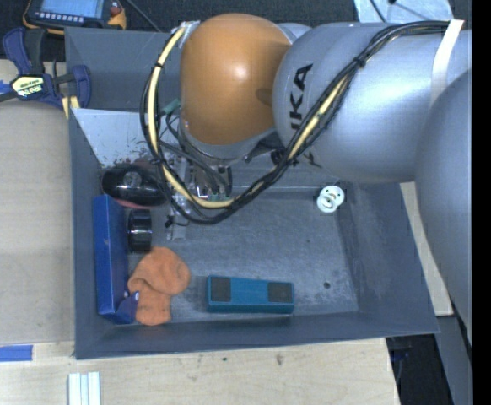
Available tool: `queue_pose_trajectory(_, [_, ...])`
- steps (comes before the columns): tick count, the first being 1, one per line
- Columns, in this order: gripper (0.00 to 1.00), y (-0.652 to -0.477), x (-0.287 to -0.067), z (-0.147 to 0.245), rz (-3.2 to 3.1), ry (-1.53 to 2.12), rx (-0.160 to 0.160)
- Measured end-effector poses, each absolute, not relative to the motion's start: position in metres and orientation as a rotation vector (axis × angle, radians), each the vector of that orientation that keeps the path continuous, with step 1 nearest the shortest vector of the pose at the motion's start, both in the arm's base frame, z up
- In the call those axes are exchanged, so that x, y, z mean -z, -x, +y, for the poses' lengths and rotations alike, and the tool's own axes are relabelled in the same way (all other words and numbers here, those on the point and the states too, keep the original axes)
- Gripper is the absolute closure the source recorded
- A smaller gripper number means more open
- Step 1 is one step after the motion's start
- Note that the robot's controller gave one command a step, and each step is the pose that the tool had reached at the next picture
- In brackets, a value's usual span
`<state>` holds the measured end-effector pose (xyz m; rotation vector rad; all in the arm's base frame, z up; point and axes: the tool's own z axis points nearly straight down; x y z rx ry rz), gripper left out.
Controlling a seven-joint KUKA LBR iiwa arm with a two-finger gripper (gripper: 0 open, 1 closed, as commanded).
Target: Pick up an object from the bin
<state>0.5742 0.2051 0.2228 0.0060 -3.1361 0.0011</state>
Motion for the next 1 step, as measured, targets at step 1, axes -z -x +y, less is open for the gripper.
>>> queue_pose_trajectory(1, [0.00,-0.5757,-0.2281,0.2041,-3.144,-0.001,0.002])
